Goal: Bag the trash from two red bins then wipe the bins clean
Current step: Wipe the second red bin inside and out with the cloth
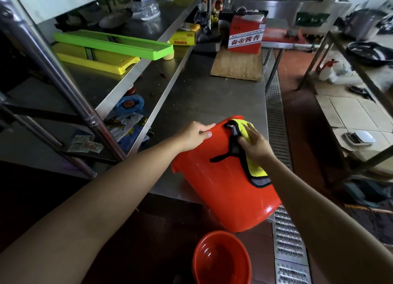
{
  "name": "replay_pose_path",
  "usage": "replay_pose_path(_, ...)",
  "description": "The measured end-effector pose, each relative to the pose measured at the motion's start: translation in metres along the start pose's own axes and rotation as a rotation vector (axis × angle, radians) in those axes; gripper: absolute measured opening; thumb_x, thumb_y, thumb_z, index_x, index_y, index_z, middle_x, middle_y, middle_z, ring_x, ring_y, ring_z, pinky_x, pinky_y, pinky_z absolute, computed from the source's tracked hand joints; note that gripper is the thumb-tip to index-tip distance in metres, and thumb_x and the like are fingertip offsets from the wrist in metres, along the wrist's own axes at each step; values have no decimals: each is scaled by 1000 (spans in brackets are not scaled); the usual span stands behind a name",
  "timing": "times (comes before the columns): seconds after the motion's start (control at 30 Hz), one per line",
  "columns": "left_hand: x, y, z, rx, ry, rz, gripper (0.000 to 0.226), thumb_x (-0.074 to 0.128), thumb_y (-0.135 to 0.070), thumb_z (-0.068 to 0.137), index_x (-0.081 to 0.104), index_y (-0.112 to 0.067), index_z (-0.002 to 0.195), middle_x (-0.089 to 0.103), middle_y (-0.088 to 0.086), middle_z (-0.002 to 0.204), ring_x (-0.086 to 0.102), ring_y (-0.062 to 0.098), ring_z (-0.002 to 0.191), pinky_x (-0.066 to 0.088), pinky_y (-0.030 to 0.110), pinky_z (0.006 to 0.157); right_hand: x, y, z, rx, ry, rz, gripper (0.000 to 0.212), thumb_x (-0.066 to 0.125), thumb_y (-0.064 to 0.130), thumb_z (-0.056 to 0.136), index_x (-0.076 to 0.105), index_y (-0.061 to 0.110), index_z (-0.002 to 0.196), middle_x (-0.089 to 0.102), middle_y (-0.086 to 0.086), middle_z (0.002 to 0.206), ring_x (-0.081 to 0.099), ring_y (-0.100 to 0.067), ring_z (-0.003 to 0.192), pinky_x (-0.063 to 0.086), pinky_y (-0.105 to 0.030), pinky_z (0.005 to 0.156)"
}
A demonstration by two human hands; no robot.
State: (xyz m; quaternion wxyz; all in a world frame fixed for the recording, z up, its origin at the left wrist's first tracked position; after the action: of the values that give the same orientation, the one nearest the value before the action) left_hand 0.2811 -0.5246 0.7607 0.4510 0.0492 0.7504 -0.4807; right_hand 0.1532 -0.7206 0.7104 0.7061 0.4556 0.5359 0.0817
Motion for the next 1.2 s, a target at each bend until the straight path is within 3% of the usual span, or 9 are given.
replay_pose_path(0.23,27,-12,-13,39,42,28,37,51,-13,100,55,-16,137,61,21,111,58,27,108,32,14,75,58,27,-107,-264,-140,-581,69,50,58,89,36,36,153,21,2,166,13,-37,153,27,-55,113)
replay_pose_path(0.37,29,-11,-16,23,-23,-53,35,55,-14,99,60,-16,133,65,12,123,52,3,109,28,-5,70,87,35,-137,-456,-115,-726,69,58,54,89,37,35,153,13,1,168,4,-42,153,21,-63,117)
replay_pose_path(0.5,36,-14,-15,-41,35,-195,35,57,-15,98,60,-19,133,55,5,138,48,4,122,32,3,94,102,32,-152,-592,-20,-788,69,54,55,88,36,39,153,7,2,169,-2,-39,154,14,-64,118)
replay_pose_path(0.63,43,-12,-10,-104,101,-334,35,59,-14,98,60,-17,133,55,4,139,47,8,128,32,19,108,50,8,-114,-354,-19,-586,68,49,60,87,34,46,151,15,8,167,13,-31,154,27,-55,115)
replay_pose_path(0.77,44,-7,-13,-165,103,-398,35,57,-15,98,60,-21,133,54,6,140,48,13,129,34,29,111,0,-29,-71,43,11,-89,62,61,46,94,40,34,152,24,6,165,28,-24,149,31,-46,117)
replay_pose_path(0.87,46,-6,-14,-185,80,-430,35,56,-13,99,59,-19,134,55,5,140,48,13,129,33,30,113,9,-15,-76,99,-17,-172,62,56,49,95,37,37,152,22,6,165,25,-26,150,32,-51,115)
replay_pose_path(0.97,48,-8,-13,-198,58,-446,35,56,-11,99,59,-16,134,56,5,138,48,9,125,32,21,109,54,17,-129,-90,-110,-557,65,52,54,93,31,42,153,14,4,168,12,-37,153,25,-58,115)
replay_pose_path(1.1,51,-12,-14,-227,80,-457,37,55,-13,99,57,-19,136,53,3,141,44,13,131,28,24,110,116,31,-188,-495,46,-834,66,53,52,93,32,40,154,-6,2,169,-14,-38,152,2,-64,119)
replay_pose_path(1.2,53,-9,-19,-209,58,-472,38,54,-11,100,55,-15,137,52,2,142,44,10,131,27,21,109,83,18,-163,-496,20,-731,65,47,59,93,28,46,153,1,7,169,0,-32,155,16,-58,120)
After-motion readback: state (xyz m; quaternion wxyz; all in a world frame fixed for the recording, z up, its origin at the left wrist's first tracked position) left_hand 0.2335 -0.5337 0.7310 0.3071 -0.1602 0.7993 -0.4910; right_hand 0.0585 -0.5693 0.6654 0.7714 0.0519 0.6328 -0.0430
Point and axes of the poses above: each hand's wrist, its own z-axis towards the middle knuckle, its own x-axis out of the palm, y = z × x, the point moved 5 cm from there along z, towards the middle knuckle
